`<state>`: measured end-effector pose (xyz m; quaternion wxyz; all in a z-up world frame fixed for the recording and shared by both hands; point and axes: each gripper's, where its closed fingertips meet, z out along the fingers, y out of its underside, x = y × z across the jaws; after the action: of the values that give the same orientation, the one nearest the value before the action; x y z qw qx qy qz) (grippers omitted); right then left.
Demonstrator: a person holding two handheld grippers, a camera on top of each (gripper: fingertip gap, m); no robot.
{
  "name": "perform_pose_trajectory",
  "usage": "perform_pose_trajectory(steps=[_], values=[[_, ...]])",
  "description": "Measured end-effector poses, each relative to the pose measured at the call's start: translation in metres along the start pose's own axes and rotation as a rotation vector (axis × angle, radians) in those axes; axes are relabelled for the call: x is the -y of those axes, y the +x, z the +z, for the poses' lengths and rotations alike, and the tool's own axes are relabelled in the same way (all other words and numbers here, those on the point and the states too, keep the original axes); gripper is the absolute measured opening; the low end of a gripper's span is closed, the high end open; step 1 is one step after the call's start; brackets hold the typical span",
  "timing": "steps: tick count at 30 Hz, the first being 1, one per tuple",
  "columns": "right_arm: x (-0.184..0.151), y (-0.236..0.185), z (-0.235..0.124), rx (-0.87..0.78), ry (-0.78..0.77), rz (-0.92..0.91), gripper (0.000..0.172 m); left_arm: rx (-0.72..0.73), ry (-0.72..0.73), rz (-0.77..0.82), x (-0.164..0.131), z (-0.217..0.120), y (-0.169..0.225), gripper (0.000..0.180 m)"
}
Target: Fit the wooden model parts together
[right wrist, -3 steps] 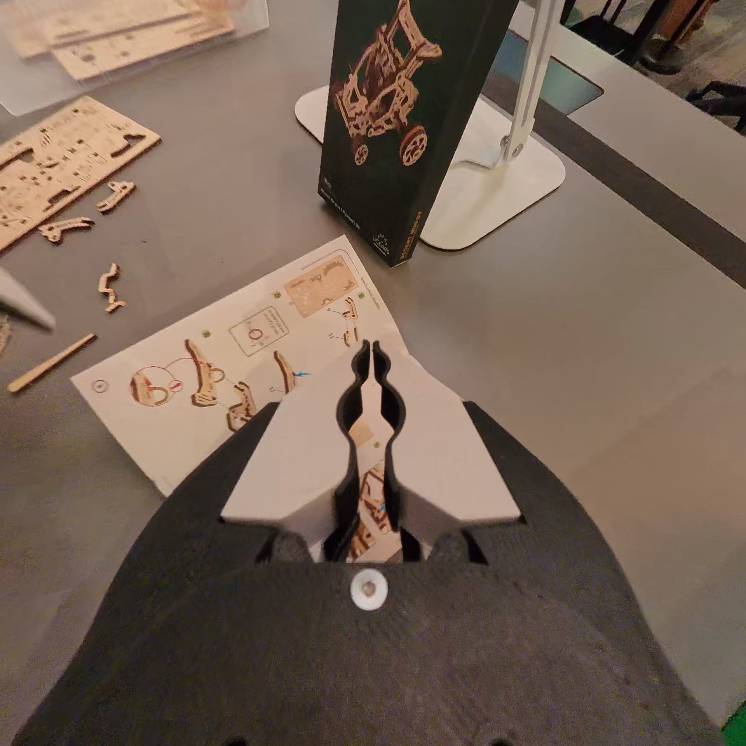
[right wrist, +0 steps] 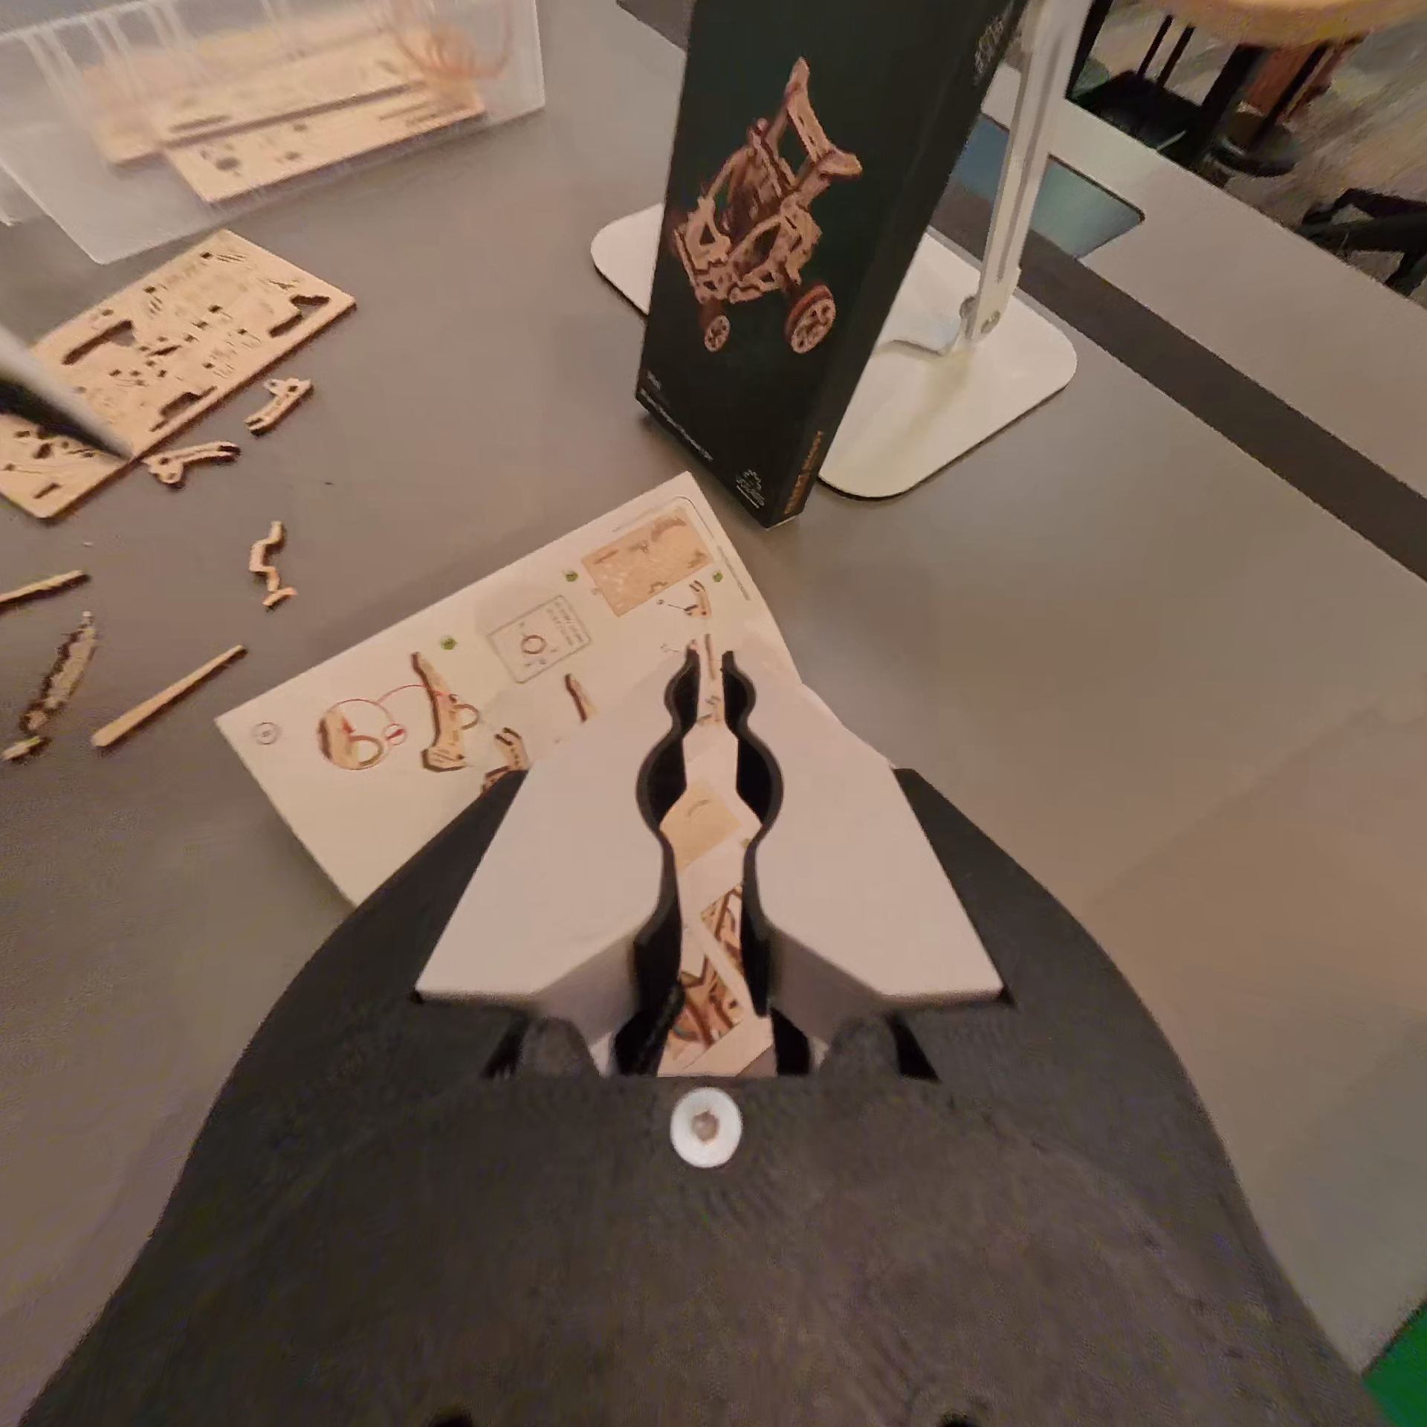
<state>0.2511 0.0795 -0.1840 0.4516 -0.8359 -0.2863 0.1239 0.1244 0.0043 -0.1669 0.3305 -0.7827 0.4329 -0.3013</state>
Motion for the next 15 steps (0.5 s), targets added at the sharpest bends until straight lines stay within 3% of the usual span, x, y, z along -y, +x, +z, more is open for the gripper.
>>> perform_pose_trajectory(steps=[3,7,9,11,13,15], values=[[0.009,-0.028,-0.009,0.062,0.003,-0.026,0.015,0.131,-0.048,-0.067,-0.024,-0.039,-0.041,0.073],[0.021,-0.102,-0.006,0.233,-0.049,-0.063,0.037,0.284,-0.112,-0.209,-0.074,-0.086,-0.090,0.083],[0.033,-0.149,-0.001,0.338,-0.057,-0.066,0.045,0.292,-0.186,-0.324,-0.109,-0.094,-0.101,0.095],[0.047,-0.191,0.008,0.429,-0.039,-0.054,0.045,0.292,-0.200,-0.415,-0.133,-0.096,-0.108,0.096],[0.051,-0.222,0.026,0.471,-0.071,-0.069,0.052,0.282,-0.186,-0.491,-0.147,-0.092,-0.111,0.097],[0.048,-0.242,0.051,0.498,-0.123,-0.078,0.047,0.304,-0.135,-0.506,-0.145,-0.093,-0.117,0.090]])
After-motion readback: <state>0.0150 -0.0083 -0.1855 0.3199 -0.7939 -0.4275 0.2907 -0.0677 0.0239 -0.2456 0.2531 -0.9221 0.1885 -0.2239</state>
